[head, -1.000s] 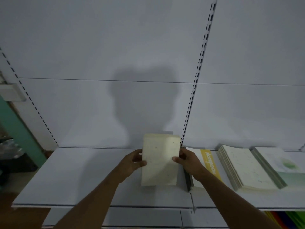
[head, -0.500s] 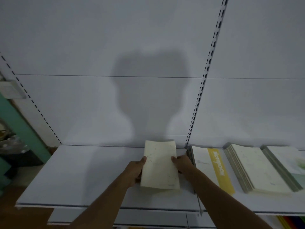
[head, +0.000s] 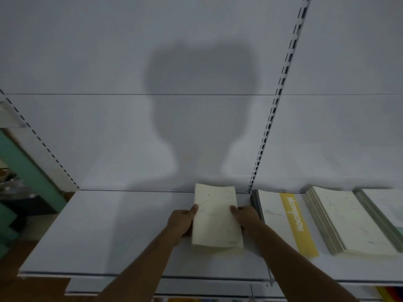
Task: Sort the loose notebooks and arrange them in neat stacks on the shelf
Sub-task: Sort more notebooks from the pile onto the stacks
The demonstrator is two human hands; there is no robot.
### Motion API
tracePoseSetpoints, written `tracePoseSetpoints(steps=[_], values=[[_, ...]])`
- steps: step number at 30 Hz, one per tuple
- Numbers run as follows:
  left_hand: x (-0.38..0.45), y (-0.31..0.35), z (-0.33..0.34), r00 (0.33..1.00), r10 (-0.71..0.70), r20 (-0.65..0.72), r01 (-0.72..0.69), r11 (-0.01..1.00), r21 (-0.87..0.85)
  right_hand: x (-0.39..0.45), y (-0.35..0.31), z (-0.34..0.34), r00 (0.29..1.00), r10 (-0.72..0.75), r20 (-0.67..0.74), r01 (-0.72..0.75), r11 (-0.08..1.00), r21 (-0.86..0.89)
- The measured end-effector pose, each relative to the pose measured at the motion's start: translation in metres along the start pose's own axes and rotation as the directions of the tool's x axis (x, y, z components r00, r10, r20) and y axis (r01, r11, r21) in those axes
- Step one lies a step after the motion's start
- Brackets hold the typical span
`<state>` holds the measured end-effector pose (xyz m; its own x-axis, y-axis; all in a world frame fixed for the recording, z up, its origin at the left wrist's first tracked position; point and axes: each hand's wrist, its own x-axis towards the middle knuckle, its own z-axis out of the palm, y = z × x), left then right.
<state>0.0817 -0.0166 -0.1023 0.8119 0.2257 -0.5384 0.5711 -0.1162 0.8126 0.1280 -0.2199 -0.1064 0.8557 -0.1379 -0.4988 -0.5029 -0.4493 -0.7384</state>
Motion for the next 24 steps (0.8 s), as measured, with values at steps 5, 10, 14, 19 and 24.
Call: tracePoseSetpoints(steps=[5, 10, 14, 19, 24], values=[[-0.001, 0.003, 0.002, 1.0, 0.011, -0.026, -0.011, 0.999, 0.033, -0.006, -0.005, 0.011, 0.999, -0.002, -0.045, 0.0, 0.999, -0.052], [-0.006, 0.02, 0.0, 0.998, -0.025, -0.054, 0.032, 0.99, 0.135, -0.015, -0.022, 0.005, 0.994, -0.069, -0.081, 0.06, 0.993, -0.101], [-0.013, 0.048, 0.004, 0.93, 0.204, -0.305, -0.112, 0.949, 0.294, -0.02, -0.035, -0.031, 0.951, -0.211, -0.227, 0.174, 0.969, -0.173], [-0.036, 0.072, 0.049, 0.854, 0.464, -0.237, -0.365, 0.858, 0.362, -0.024, -0.009, -0.084, 0.906, -0.187, -0.379, 0.141, 0.979, -0.146], [-0.048, 0.068, 0.108, 0.903, 0.43, -0.018, -0.398, 0.849, 0.348, -0.018, 0.028, -0.124, 0.927, -0.091, -0.364, 0.028, 0.984, -0.176]])
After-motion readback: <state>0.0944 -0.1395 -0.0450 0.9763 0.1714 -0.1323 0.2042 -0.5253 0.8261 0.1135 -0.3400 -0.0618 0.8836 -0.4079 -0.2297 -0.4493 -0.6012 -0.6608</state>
